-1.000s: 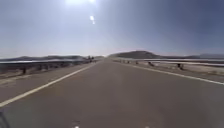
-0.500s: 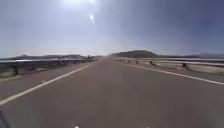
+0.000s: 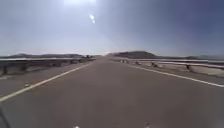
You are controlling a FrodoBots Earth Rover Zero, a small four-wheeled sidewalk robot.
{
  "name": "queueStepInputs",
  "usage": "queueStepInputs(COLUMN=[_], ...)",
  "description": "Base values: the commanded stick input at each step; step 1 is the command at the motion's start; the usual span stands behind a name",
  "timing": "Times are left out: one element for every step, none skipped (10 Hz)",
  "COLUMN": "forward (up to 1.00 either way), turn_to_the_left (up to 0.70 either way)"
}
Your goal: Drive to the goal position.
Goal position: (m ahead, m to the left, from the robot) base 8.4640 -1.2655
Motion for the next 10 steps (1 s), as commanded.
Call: queueStepInputs(forward=[1.0, 1.0, 1.0, 1.0, 1.0, 1.0, 1.0, 1.0, 1.0, 1.0], turn_to_the_left=[0.0, 0.0, 0.0, 0.0, 0.0, 0.0, 0.0, 0.0, 0.0, 0.0])
